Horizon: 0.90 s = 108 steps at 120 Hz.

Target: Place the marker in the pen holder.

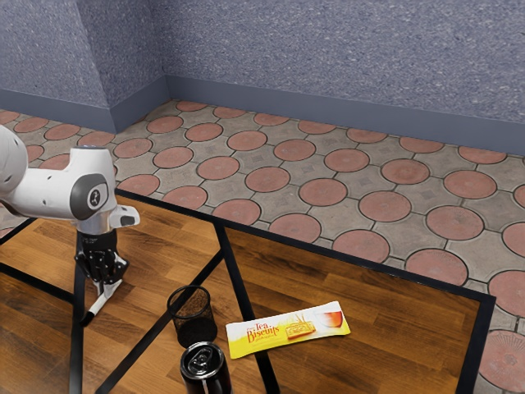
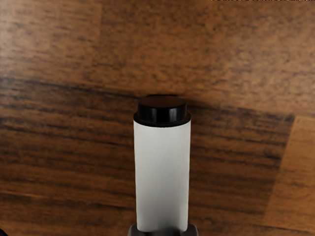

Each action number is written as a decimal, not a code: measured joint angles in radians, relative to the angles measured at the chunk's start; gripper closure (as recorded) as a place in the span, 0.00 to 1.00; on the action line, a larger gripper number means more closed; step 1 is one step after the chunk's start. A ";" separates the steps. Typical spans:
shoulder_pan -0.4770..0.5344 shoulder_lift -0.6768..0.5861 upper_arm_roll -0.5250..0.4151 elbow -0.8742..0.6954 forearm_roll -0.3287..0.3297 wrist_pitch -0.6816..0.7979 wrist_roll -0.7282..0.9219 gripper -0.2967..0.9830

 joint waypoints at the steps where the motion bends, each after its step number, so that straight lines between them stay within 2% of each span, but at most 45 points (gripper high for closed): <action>1: 0.000 0.000 0.000 0.000 0.000 0.000 0.000 0.81; 36: 0.001 -0.025 -0.003 0.000 0.005 0.006 0.001 0.85; 59: -0.006 -0.183 -0.071 -0.015 0.069 0.048 0.000 0.85; 77: -0.023 -0.345 -0.139 -0.118 0.138 0.184 -0.004 0.85; 92: -0.019 -0.445 -0.183 -0.202 0.165 0.332 -0.011 0.85; 101: -0.026 -0.498 -0.210 -0.253 0.154 0.431 -0.016 0.85; 108: -0.036 -0.532 -0.253 -0.289 0.108 0.504 -0.018 0.85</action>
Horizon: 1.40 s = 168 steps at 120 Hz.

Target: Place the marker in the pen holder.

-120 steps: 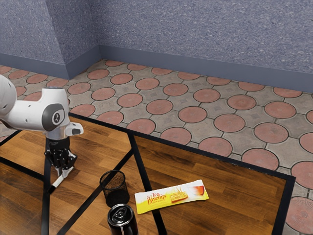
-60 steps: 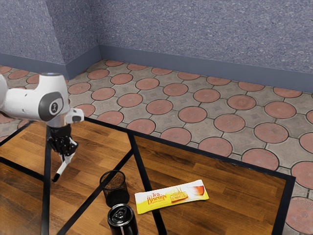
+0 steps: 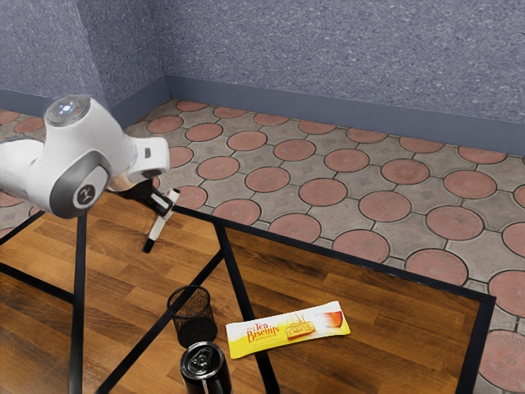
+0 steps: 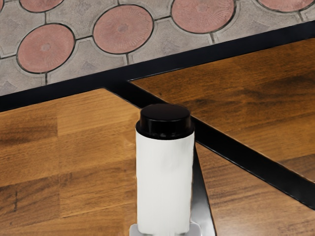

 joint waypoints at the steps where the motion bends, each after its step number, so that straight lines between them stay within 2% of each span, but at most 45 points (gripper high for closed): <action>1: -0.001 -0.005 -0.009 -0.007 -0.011 0.010 0.000 0.85; 12: -0.007 -0.059 -0.109 -0.074 -0.147 0.102 -0.001 0.85; 23: -0.007 -0.098 -0.143 -0.133 -0.255 0.169 0.002 0.85; 36: -0.006 -0.111 -0.178 -0.157 -0.322 0.219 0.004 0.85; 50: -0.007 -0.157 -0.223 -0.216 -0.359 0.249 -0.003 0.85; 68: -0.006 -0.182 -0.234 -0.256 -0.377 0.267 -0.015 0.85; 109: 0.005 -0.156 -0.262 -0.285 -0.385 0.279 -0.036 0.85; 131: 0.005 -0.161 -0.275 -0.282 -0.385 0.249 -0.046 0.55; 144: 0.010 -0.166 -0.274 -0.263 -0.384 0.223 -0.050 0.42; 151: 0.040 -0.159 -0.263 -0.196 -0.383 0.194 -0.052 0.38; 155: 0.048 -0.138 -0.245 -0.107 -0.381 0.144 -0.058 0.35; 161: 0.054 -0.101 -0.206 0.069 -0.357 0.025 -0.078 0.33; 168: 0.054 -0.027 -0.181 0.356 -0.292 -0.164 -0.114 0.31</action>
